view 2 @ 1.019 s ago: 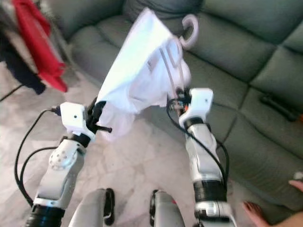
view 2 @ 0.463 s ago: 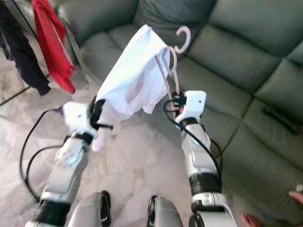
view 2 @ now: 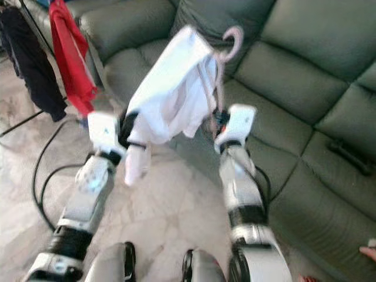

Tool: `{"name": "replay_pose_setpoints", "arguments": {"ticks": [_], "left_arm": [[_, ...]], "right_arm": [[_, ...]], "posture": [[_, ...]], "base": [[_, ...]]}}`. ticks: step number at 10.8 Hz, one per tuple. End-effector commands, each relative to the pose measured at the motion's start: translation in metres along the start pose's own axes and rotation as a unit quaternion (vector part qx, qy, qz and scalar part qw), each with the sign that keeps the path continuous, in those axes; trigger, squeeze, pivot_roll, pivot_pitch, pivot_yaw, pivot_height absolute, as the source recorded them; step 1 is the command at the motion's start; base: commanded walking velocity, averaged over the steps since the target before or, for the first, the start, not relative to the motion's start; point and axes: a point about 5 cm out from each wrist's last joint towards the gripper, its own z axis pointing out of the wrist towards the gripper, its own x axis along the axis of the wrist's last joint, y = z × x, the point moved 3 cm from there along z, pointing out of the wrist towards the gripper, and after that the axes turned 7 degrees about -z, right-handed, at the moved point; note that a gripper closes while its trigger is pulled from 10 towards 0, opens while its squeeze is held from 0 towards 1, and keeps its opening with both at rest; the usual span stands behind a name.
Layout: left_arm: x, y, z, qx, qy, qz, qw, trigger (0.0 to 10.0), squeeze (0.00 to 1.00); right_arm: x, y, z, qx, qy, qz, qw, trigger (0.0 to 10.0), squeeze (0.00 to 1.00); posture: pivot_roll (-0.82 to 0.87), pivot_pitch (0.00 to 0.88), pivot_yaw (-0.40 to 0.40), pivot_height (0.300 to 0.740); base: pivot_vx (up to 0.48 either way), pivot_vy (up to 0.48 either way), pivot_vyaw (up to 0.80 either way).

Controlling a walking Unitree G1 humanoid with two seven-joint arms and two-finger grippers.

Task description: Hang hanger

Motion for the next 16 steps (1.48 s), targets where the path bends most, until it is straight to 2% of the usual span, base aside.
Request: {"name": "replay_pose_setpoints", "arguments": {"ticks": [1,2,3,4,6,7,8,9,10,11,12,13,14,15,16], "left_arm": [[0.001,0.007,-0.004,-0.011,-0.002,-0.02,1.0,10.0,0.0],[-0.001,0.015,-0.011,-0.023,-0.006,-0.025,0.999,10.0,0.0],[-0.006,0.018,-0.019,-0.023,-0.012,-0.028,0.999,10.0,0.0],[-0.008,0.019,-0.024,-0.034,-0.018,-0.045,0.998,10.0,0.0],[-0.005,0.029,-0.027,-0.074,-0.035,-0.079,0.994,10.0,0.0],[0.003,0.029,-0.024,-0.073,-0.025,-0.072,0.994,10.0,0.0],[0.008,0.026,-0.022,-0.061,-0.012,-0.067,0.996,10.0,0.0],[0.017,0.015,-0.019,-0.021,0.014,-0.052,0.998,10.0,0.0],[0.018,0.009,-0.021,-0.004,0.012,-0.046,0.999,10.0,0.0],[0.017,0.007,-0.023,0.003,0.008,-0.043,0.999,10.0,0.0],[0.018,0.006,-0.024,0.006,0.008,-0.039,0.999,10.0,0.0],[0.02,0.006,-0.024,0.008,0.012,-0.035,0.999,10.0,0.0],[0.024,0.003,-0.022,0.014,0.021,-0.031,0.999,10.0,0.0],[0.028,0.003,-0.02,0.013,0.028,-0.032,0.999,10.0,0.0],[0.031,0.003,-0.019,0.006,0.03,-0.031,0.999,10.0,0.0]], "right_arm": [[0.0,0.023,0.002,-0.075,-0.01,0.07,0.995,10.0,0.0],[-0.018,0.027,-0.001,-0.114,-0.054,0.148,0.981,10.0,0.0],[-0.01,0.023,0.006,-0.124,-0.043,0.18,0.975,10.0,0.0],[0.017,0.02,0.023,-0.12,-0.007,0.216,0.969,10.0,0.0],[0.048,0.021,0.043,-0.116,0.014,0.277,0.954,10.0,0.0],[0.069,-0.038,0.051,0.038,0.016,0.3,0.953,10.0,0.0],[0.087,-0.094,0.039,0.194,0.034,0.308,0.931,10.0,0.0],[0.094,-0.157,-0.014,0.414,0.045,0.286,0.863,10.0,0.0],[0.049,-0.165,-0.042,0.483,-0.03,0.202,0.851,10.0,0.0],[-0.005,-0.149,-0.052,0.471,-0.123,0.124,0.865,10.0,0.0],[-0.063,-0.098,-0.037,0.296,-0.246,0.102,0.917,10.0,0.0],[-0.078,-0.059,-0.03,0.173,-0.266,0.131,0.939,10.0,0.0],[-0.09,-0.008,-0.029,0.033,-0.283,0.166,0.944,10.0,0.0],[-0.094,0.021,-0.034,-0.016,-0.285,0.143,0.948,10.0,0.0],[-0.096,0.04,-0.038,-0.038,-0.284,0.124,0.95,10.0,0.0]], "posture": [[0.03,0.093,-0.075,0.74],[0.03,0.108,-0.071,0.74],[0.04,0.126,-0.071,0.74],[0.05,0.138,-0.073,0.74],[0.06,0.157,-0.079,0.74],[0.06,0.169,-0.079,0.74],[0.06,0.173,-0.082,0.74],[0.07,0.182,-0.086,0.74],[0.07,0.189,-0.087,0.74],[0.06,0.194,-0.087,0.74],[0.06,0.199,-0.087,0.74],[0.06,0.2,-0.087,0.74],[0.05,0.203,-0.088,0.74],[0.05,0.205,-0.085,0.74],[0.06,0.207,-0.084,0.74]], "base": [[0.0,0.0,0.0],[0.0,0.0,0.0],[0.0,0.0,0.0],[0.0,0.0,0.0],[0.0,0.0,0.0],[0.0,0.0,0.0],[0.0,0.0,0.0],[0.0,0.0,0.0],[0.0,0.0,0.0],[0.0,0.0,0.0],[0.0,0.0,0.0],[0.0,0.0,0.0],[0.0,0.0,0.0],[0.0,0.0,0.0],[0.0,0.0,0.0]]}}
